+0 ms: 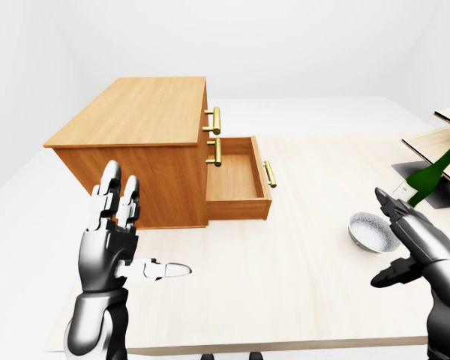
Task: Put the bowl on top of the cabinet.
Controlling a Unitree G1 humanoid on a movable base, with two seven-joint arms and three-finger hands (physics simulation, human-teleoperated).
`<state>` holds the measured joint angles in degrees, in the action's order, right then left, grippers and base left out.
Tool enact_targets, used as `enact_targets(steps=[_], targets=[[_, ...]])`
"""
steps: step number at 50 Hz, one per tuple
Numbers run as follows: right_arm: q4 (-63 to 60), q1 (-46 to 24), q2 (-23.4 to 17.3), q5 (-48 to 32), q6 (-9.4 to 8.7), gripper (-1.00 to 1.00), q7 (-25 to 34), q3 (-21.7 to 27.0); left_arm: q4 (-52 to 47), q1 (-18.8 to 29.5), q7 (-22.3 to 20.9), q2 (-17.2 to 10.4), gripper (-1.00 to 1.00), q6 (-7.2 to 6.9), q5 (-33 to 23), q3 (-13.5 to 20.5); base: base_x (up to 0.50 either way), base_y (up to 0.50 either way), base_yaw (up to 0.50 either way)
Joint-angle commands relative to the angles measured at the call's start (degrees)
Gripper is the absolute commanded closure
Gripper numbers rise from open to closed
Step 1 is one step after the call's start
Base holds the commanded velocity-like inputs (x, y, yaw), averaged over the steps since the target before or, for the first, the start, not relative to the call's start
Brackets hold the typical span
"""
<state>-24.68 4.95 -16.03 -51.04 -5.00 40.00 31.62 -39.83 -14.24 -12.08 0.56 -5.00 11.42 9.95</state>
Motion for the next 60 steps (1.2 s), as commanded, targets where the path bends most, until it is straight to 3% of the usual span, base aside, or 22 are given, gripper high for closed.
enact_targets(steps=[1, 15, 36, 60], targets=[[8.04, -0.95, -2.41, 2.78, 0.0, -1.0, 0.0, 2.57, 2.68, 1.13, 0.81, 0.14, -1.0, 0.0, -0.52, -0.51, 0.0, 0.0, 0.0], [17.16, -1.65, -5.55, 4.69, 0.0, -1.0, 0.0, 3.73, 2.25, 0.75, 0.51, 0.31, -1.0, 0.0, -0.59, -0.48, 0.0, 0.0, 0.0], [25.4, -7.34, -9.63, -0.05, 0.0, -1.0, 0.0, -2.8, 3.63, 0.68, 0.93, 0.22, -1.0, 0.0, -1.49, -1.44, 0.0, 0.0, 0.0], [31.61, -7.78, -9.52, 2.07, 0.0, -1.0, -3.52, -6.94, 3.58, 0.83, 0.9, 0.19, -1.0, 0.0, -1.41, -1.31, 0.0, 0.0, 0.0]])
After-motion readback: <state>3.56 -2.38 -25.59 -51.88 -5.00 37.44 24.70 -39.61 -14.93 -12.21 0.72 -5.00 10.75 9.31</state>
